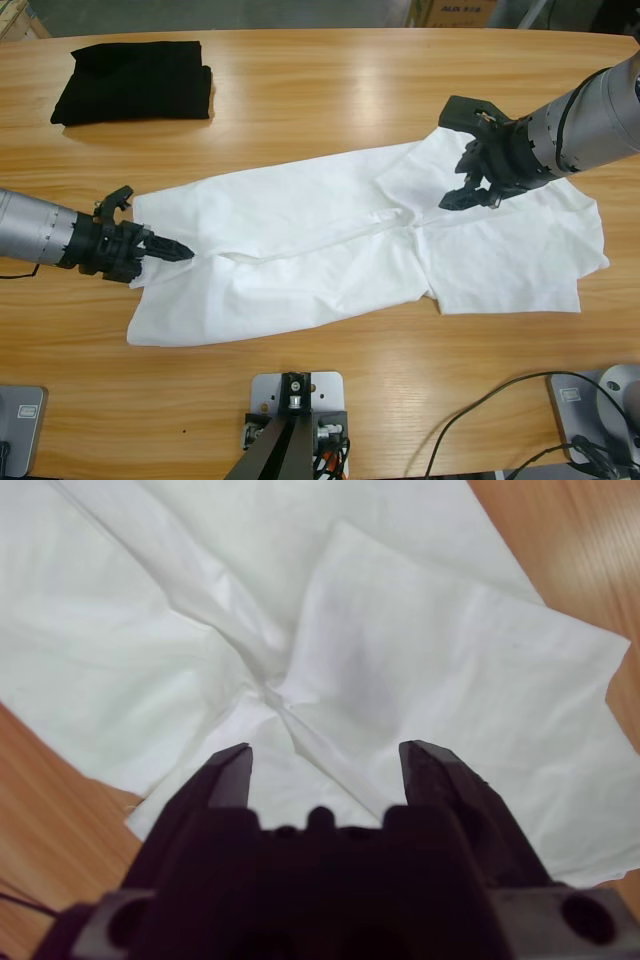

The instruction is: Fold clothes

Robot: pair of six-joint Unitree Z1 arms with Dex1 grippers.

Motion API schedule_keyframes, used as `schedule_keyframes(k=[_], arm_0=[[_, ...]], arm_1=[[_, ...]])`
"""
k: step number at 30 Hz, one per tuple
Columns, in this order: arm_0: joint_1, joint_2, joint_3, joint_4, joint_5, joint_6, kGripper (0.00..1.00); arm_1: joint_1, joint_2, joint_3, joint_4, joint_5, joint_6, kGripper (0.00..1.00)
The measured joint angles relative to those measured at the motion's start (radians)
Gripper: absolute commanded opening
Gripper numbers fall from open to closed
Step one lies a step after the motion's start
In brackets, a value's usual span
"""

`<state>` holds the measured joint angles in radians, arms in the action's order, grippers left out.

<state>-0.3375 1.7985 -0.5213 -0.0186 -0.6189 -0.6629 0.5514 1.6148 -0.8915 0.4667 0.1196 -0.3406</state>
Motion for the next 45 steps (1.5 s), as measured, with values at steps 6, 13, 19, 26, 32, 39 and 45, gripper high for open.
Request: schedule_keyframes(k=[6, 13, 19, 26, 32, 39, 45], arm_0=[[-0.001, 0.024, 0.004, -0.001, 0.0, 0.095, 0.0], [-0.011, -0.008, -0.051, 0.15, 0.063, 0.161, 0.0], [0.016, -0.032, -0.245, 0.532, 0.197, 0.248, 0.0], [0.209, -0.032, -0.357, 0.725, 0.244, 0.344, 0.0], [0.331, -0.032, -0.473, 0.855, 0.264, 0.401, 0.0], [0.401, -0.032, -0.578, 0.983, 0.303, 0.47, 0.0], [0.514, -0.032, -0.65, 1.082, 0.357, 0.539, 0.0]], arm_1=[[0.0, 0.0, 0.0, 0.0, 0.0, -0.004, 0.609], [-0.009, 0.0, 0.0, 0.0, 0.0, -0.004, 0.609], [-0.023, 0.0, 0.0, 0.0, 0.0, -0.004, 0.609], [-0.041, 0.0, 0.0, 0.0, 0.0, -0.004, 0.609], [-0.057, 0.0, 0.0, 0.0, 0.0, -0.004, 0.609], [-0.074, 0.0, 0.0, 0.0, 0.0, -0.004, 0.609], [-0.074, 0.0, 0.0, -0.001, 0.0, -0.004, 0.609]])
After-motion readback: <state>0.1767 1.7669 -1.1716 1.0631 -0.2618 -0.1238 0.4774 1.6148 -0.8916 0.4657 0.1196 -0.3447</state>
